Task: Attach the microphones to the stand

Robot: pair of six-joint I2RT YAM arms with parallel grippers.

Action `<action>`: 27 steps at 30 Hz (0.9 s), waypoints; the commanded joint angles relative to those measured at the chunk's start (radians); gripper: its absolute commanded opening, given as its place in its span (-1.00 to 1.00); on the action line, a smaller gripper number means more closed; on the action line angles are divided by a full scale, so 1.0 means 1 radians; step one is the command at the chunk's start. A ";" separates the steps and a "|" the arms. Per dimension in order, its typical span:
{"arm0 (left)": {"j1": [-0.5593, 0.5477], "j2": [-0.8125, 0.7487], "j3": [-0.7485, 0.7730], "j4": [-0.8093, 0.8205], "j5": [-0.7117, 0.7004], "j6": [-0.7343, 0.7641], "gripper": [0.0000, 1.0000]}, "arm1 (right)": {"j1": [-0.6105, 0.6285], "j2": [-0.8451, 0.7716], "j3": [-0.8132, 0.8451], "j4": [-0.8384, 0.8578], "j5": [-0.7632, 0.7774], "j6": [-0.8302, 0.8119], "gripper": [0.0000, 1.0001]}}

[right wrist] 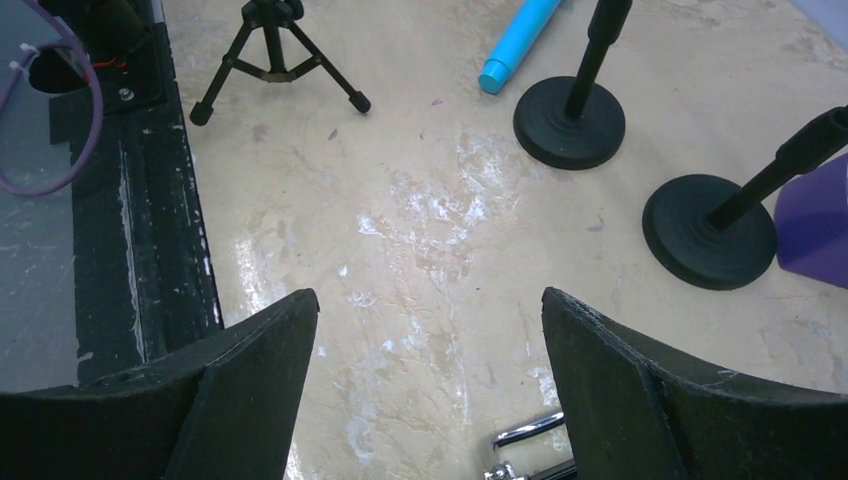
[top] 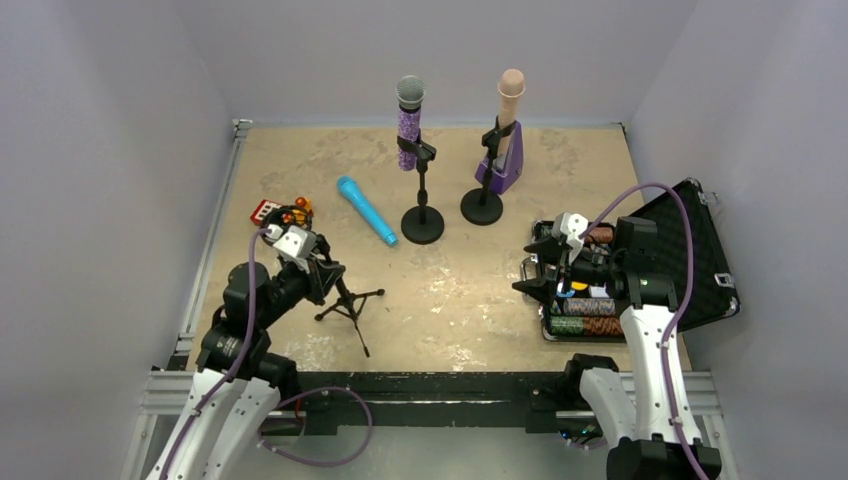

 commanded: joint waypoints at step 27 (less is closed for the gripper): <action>-0.126 0.059 0.045 0.069 -0.106 0.146 -0.53 | -0.005 0.028 0.016 -0.057 -0.061 -0.069 0.71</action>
